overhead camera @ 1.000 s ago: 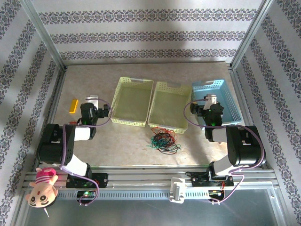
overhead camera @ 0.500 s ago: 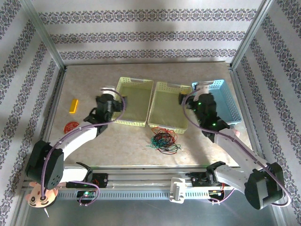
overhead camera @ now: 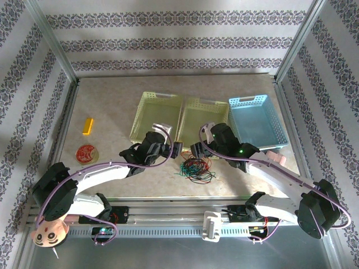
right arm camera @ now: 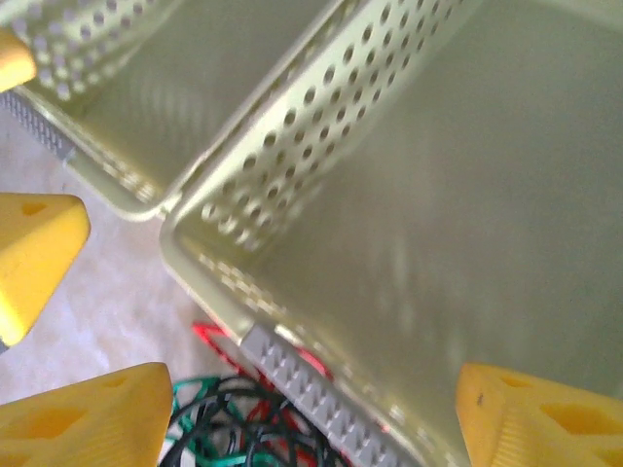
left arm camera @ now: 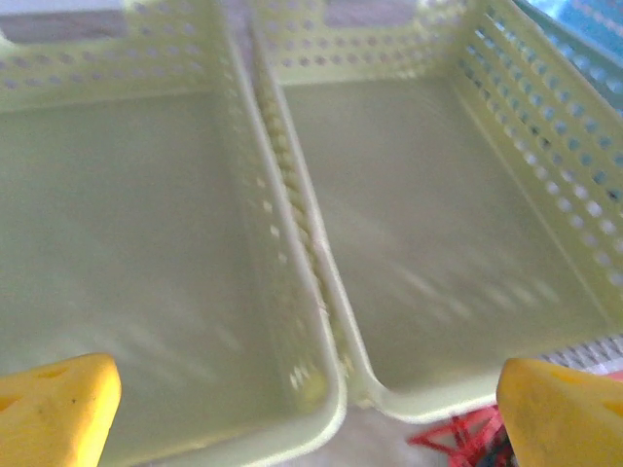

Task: Untangle the cables

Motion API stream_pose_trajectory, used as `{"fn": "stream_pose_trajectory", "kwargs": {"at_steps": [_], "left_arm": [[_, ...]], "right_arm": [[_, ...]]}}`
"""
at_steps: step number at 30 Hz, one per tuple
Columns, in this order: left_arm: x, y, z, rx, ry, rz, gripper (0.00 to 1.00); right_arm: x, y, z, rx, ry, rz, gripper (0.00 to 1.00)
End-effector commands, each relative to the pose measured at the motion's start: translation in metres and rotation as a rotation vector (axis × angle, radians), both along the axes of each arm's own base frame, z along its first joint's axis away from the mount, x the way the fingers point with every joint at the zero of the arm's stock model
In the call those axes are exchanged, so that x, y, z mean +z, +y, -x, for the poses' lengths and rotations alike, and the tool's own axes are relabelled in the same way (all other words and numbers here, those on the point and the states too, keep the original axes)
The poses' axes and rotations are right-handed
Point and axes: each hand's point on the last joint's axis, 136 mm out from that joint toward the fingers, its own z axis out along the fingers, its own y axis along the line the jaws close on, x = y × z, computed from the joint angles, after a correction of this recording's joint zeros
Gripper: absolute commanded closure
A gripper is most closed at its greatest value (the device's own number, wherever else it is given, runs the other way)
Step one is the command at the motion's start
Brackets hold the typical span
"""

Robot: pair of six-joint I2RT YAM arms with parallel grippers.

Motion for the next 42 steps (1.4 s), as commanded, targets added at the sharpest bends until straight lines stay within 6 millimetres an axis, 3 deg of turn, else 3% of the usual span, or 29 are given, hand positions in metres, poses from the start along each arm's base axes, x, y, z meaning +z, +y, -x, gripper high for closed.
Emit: {"fn": "stream_pose_trajectory", "kwargs": {"at_steps": [1,8,12,15,18,22,26,33,37,42], "left_arm": [[-0.010,-0.014,0.026,-0.133,0.063,-0.031,0.01],[-0.028,-0.028,0.042,-0.209,0.104,-0.096,0.01],[-0.034,-0.030,0.046,-0.225,0.104,-0.133,0.01],[-0.042,-0.029,0.045,-0.203,0.111,-0.168,0.01],[-0.045,-0.027,0.041,-0.168,0.110,-0.195,0.01],[-0.046,-0.023,0.029,-0.100,0.094,-0.226,0.00],[-0.042,-0.017,0.013,0.008,0.062,-0.233,0.03],[-0.048,-0.044,-0.007,0.000,0.076,-0.234,0.03],[-0.054,-0.055,-0.018,-0.001,0.090,-0.235,0.04],[-0.056,-0.054,-0.035,0.031,0.084,-0.258,0.04]], "right_arm": [[-0.001,-0.004,0.017,0.003,0.051,0.012,0.24],[0.004,-0.049,-0.001,-0.230,0.010,0.072,0.23],[0.010,-0.093,-0.007,-0.448,-0.010,0.129,0.22],[0.010,-0.132,-0.008,-0.638,0.046,0.122,0.22],[-0.001,-0.146,-0.008,-0.699,0.150,0.055,0.25],[-0.014,-0.135,-0.007,-0.628,0.221,0.015,0.29],[-0.021,-0.120,-0.008,-0.569,0.260,-0.033,0.43],[-0.044,-0.109,-0.016,-0.561,0.352,-0.033,0.55],[-0.049,-0.108,-0.035,-0.570,0.336,-0.020,0.60],[-0.043,-0.101,-0.078,-0.536,0.308,-0.007,0.67]]}}
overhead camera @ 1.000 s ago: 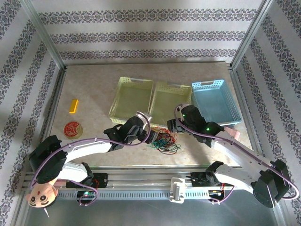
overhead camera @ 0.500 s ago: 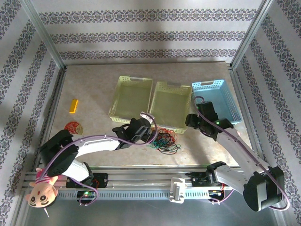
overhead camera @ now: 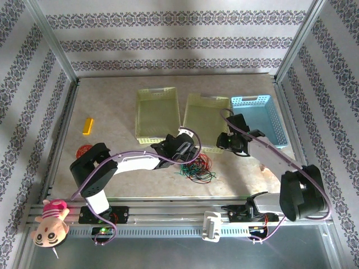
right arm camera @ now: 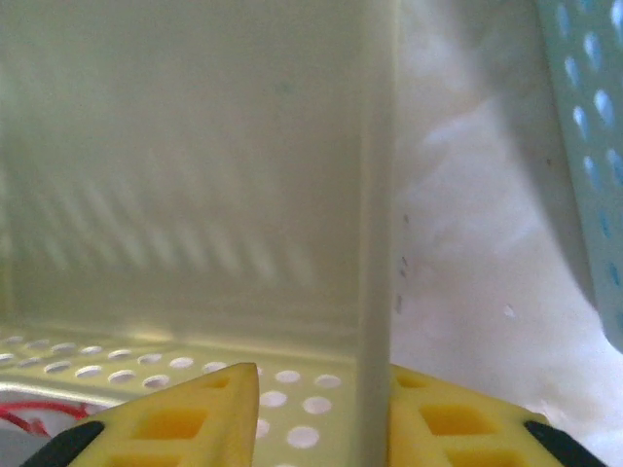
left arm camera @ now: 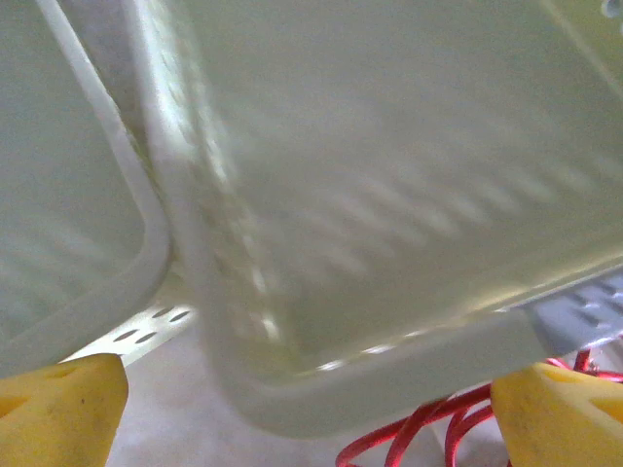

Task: Untangle the cables

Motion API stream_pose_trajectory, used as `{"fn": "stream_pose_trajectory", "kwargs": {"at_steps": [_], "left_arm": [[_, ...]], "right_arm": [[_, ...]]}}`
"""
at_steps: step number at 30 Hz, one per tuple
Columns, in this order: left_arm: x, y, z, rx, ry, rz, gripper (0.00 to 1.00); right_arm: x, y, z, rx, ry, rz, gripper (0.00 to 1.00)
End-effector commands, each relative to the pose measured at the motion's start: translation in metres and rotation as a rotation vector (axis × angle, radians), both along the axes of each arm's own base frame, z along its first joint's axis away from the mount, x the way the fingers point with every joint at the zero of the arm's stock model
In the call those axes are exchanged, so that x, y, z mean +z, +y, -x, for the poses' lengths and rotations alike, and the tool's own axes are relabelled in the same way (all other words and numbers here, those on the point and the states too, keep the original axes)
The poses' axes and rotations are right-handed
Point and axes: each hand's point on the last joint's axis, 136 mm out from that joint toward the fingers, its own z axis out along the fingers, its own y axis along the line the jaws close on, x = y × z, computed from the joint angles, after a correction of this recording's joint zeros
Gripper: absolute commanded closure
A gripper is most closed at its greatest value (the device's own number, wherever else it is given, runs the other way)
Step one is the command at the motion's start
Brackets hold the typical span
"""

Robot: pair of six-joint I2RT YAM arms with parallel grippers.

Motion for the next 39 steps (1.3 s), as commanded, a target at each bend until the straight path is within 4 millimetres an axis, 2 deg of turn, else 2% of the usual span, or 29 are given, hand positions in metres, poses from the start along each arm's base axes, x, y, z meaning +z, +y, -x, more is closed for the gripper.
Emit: {"fn": "stream_pose_trajectory", "kwargs": {"at_steps": [1,7,8,11,15,18,21,23,26,29,32,35,39], "left_arm": [[0.005,0.005,-0.017,0.047,-0.018,-0.018,0.04],[0.031,0.001,-0.038,0.035,-0.100,-0.055,0.01],[0.038,-0.001,-0.040,0.022,-0.114,-0.060,0.01],[0.058,-0.005,-0.039,-0.019,-0.146,-0.047,0.01],[0.077,-0.004,-0.020,-0.106,-0.147,-0.009,0.01],[0.076,-0.001,0.009,-0.205,-0.077,0.017,0.01],[0.064,-0.002,0.048,-0.334,0.031,0.039,0.01],[0.045,-0.002,0.073,-0.402,0.106,0.018,0.01],[0.016,-0.005,0.092,-0.439,0.199,0.003,0.01],[-0.006,-0.007,0.088,-0.404,0.202,-0.073,0.00],[-0.020,-0.004,0.075,-0.334,0.179,-0.141,0.01],[-0.028,-0.006,0.070,-0.309,0.174,-0.133,0.01],[-0.033,-0.007,0.070,-0.299,0.178,-0.126,0.03]], "right_arm": [[0.014,0.011,-0.040,0.049,-0.067,-0.018,0.68],[0.023,0.028,-0.091,0.101,-0.074,-0.052,0.68],[0.028,0.027,-0.097,0.095,-0.089,-0.043,0.64],[0.053,0.022,-0.106,0.067,-0.167,-0.007,0.41],[0.083,0.012,-0.092,0.065,-0.265,0.084,0.35],[0.090,0.011,-0.064,0.103,-0.275,0.097,0.35],[0.079,0.018,-0.026,0.167,-0.234,0.078,0.36],[0.064,0.031,0.000,0.228,-0.187,0.020,0.40],[0.035,0.056,0.029,0.320,-0.090,-0.077,0.47],[0.005,0.072,0.046,0.376,0.024,-0.098,0.55],[-0.019,0.071,0.048,0.378,0.112,-0.064,0.61],[-0.034,0.066,0.046,0.359,0.148,-0.021,0.65],[-0.043,0.062,0.043,0.346,0.164,0.010,0.67]]}}
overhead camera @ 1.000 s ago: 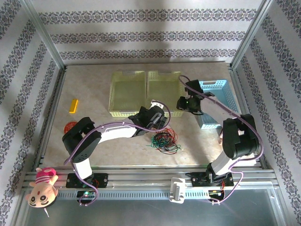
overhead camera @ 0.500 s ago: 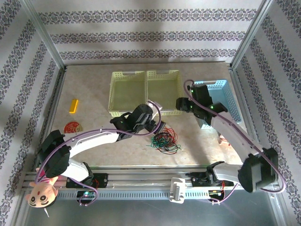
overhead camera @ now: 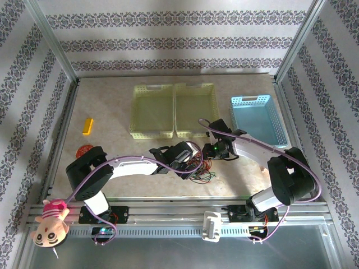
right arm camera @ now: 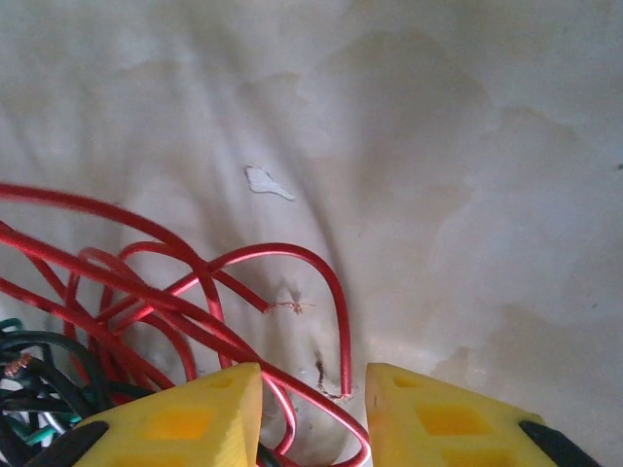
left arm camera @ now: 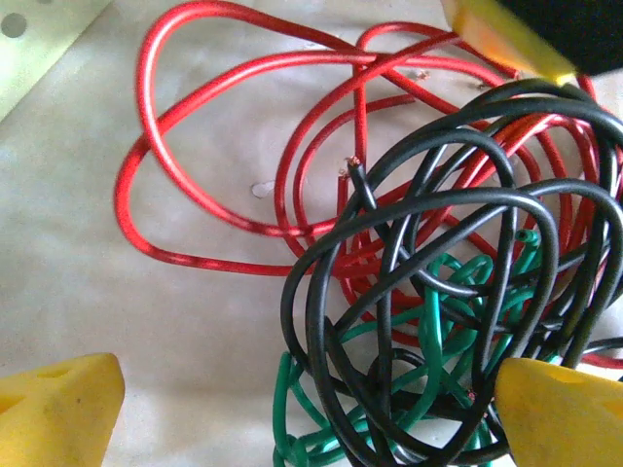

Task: Untangle the cables

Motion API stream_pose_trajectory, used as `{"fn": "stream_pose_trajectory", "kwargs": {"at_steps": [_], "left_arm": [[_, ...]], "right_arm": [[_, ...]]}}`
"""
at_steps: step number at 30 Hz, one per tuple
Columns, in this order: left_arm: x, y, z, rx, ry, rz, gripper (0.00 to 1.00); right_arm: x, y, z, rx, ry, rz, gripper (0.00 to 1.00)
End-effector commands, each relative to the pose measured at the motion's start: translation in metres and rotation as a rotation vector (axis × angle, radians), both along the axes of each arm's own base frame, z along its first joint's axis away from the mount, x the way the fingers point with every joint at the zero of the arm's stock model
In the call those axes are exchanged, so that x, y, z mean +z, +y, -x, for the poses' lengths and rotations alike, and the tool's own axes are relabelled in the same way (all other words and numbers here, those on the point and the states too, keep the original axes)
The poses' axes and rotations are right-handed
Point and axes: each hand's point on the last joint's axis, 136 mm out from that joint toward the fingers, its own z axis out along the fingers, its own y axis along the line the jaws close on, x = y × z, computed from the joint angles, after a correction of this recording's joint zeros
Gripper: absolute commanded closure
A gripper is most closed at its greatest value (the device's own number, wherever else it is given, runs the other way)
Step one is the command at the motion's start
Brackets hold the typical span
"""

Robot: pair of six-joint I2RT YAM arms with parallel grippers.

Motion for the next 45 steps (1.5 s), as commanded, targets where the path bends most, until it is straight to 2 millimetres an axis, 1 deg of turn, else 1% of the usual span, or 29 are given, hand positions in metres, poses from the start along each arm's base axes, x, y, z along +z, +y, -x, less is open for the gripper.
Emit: {"fn": "stream_pose_trajectory", "kwargs": {"at_steps": [1,5,8,10,14,18,23,27,31,35,37,40,41,43,45], "left_arm": [[0.000,-0.001,-0.006,0.038,-0.027,-0.003,0.04],[-0.003,0.000,-0.008,0.044,-0.030,-0.018,0.07],[-0.007,0.004,-0.011,0.057,-0.042,-0.041,0.11],[-0.011,0.008,-0.014,0.070,-0.056,-0.066,0.16],[-0.023,0.013,-0.014,0.076,-0.054,-0.098,0.23],[-0.031,0.013,-0.012,0.081,-0.036,-0.108,0.29],[-0.035,0.013,-0.013,0.087,-0.035,-0.108,0.39],[-0.035,0.013,-0.013,0.089,-0.035,-0.108,0.42],[-0.034,0.014,-0.014,0.093,-0.038,-0.112,0.42],[-0.034,0.017,-0.015,0.105,-0.049,-0.117,0.42],[-0.034,0.020,-0.016,0.116,-0.058,-0.119,0.42],[-0.036,0.022,-0.017,0.130,-0.067,-0.123,0.42],[-0.037,0.022,-0.018,0.133,-0.066,-0.125,0.42],[-0.040,0.024,-0.018,0.143,-0.067,-0.128,0.44],[-0.043,0.024,-0.019,0.152,-0.063,-0.131,0.45]], "right_arm": [[-0.005,-0.003,-0.003,-0.005,0.001,0.026,0.68],[-0.015,-0.008,0.000,-0.012,0.021,0.053,0.70],[-0.018,-0.013,0.002,-0.029,0.023,0.074,0.71],[-0.016,-0.016,0.001,-0.045,0.007,0.078,0.70],[-0.004,-0.019,0.000,-0.065,-0.047,0.068,0.64],[-0.001,-0.023,0.005,-0.066,-0.053,0.067,0.63],[-0.011,-0.024,0.013,-0.063,-0.013,0.070,0.63],[-0.021,-0.025,0.013,-0.078,0.016,0.088,0.64],[-0.025,-0.026,0.010,-0.106,0.026,0.100,0.69],[-0.026,-0.032,0.009,-0.136,0.019,0.133,0.86],[-0.023,-0.038,0.008,-0.158,0.003,0.155,0.92],[-0.010,-0.049,0.002,-0.210,-0.049,0.186,0.98],[-0.004,-0.054,-0.001,-0.234,-0.075,0.197,1.00],[0.011,-0.061,-0.007,-0.275,-0.128,0.206,1.00],[0.031,-0.073,-0.014,-0.334,-0.200,0.220,1.00]]}}
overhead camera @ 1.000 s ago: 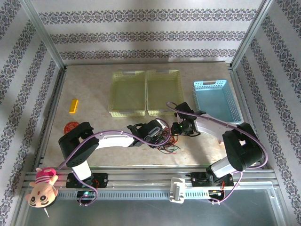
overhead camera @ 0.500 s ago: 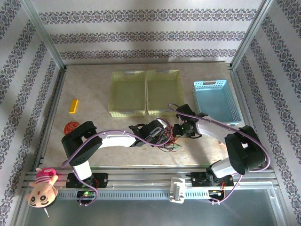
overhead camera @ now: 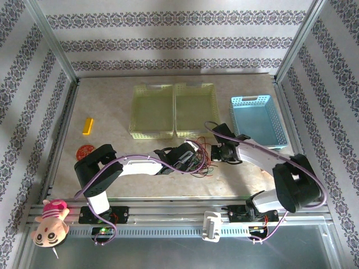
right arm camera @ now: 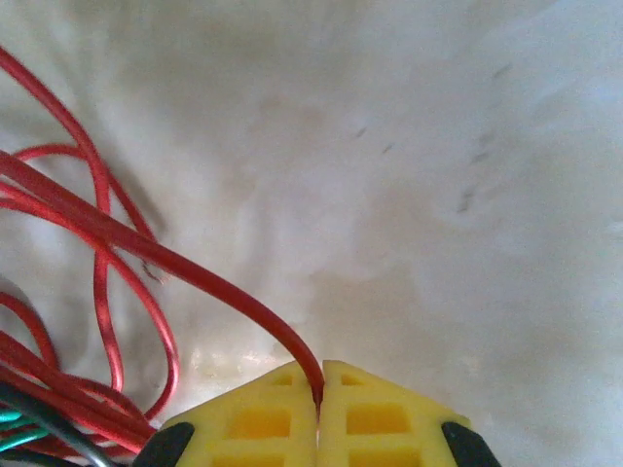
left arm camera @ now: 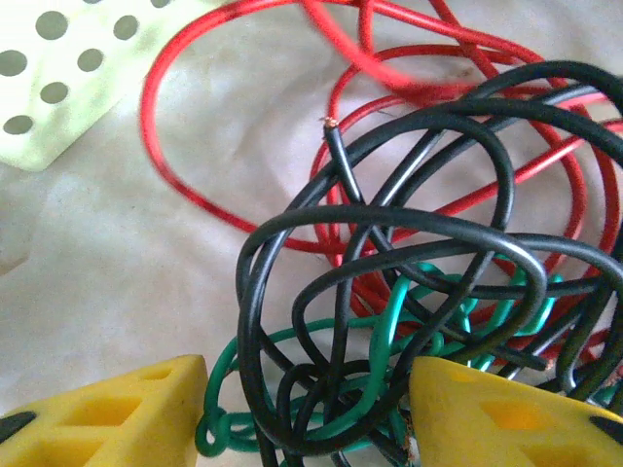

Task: Untangle the cables

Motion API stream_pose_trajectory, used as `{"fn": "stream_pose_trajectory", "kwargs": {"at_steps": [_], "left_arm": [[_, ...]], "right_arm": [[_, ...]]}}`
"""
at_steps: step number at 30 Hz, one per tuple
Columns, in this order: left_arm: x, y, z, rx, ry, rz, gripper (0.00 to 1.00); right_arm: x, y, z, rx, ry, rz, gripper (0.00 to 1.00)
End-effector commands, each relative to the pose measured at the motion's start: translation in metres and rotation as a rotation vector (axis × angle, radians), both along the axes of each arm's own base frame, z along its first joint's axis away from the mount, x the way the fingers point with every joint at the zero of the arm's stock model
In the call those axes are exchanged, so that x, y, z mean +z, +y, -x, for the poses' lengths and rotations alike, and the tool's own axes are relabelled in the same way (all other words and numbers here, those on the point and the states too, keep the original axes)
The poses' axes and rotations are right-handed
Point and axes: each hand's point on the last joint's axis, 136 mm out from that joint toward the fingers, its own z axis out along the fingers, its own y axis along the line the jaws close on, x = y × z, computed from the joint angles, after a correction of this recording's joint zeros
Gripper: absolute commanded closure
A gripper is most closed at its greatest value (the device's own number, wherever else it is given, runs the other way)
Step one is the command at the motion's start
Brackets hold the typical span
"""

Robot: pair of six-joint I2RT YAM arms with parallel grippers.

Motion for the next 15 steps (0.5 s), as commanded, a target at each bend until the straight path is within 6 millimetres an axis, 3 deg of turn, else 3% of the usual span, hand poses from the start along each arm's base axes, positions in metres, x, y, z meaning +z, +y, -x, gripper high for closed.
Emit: {"fn": "stream_pose_trajectory", "kwargs": {"at_steps": [1,8,15], "left_arm": [[-0.032,0.026,0.009,0.044,0.038,-0.116,0.45],[-0.040,0.025,0.013,0.043,0.062,-0.107,0.46],[-0.045,0.025,0.013,0.038,0.070,-0.113,0.46]], "right_arm": [[0.037,-0.031,-0.015,-0.133,-0.140,0.084,1.00],[0.125,-0.072,-0.036,-0.259,-0.431,0.169,1.00],[0.218,-0.114,-0.043,-0.399,-0.702,0.200,1.00]]}}
